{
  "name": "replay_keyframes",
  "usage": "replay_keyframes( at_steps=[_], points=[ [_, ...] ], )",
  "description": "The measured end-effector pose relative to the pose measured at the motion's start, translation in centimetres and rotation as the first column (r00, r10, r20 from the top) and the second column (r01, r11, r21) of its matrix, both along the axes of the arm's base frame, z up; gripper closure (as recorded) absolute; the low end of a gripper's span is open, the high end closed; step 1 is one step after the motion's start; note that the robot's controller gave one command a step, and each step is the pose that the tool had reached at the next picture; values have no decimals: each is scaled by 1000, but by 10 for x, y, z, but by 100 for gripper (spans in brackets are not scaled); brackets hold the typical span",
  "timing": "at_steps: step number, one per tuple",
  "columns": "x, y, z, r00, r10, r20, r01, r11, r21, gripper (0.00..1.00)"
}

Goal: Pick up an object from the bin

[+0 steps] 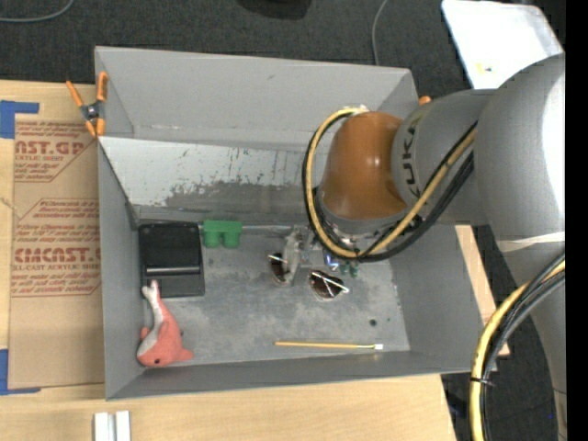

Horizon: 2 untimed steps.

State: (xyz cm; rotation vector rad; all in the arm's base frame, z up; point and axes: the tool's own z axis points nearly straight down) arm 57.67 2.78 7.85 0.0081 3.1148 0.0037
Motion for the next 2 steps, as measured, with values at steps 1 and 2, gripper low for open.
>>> replay_keyframes(
  at_steps=[1, 2],
  points=[
    [-17, -4, 63, 1000, -20, -13, 20, 1000, 1, 100],
    [-4, 2, 84, 990, -143, 2, 143, 990, 5, 100]
  ],
)
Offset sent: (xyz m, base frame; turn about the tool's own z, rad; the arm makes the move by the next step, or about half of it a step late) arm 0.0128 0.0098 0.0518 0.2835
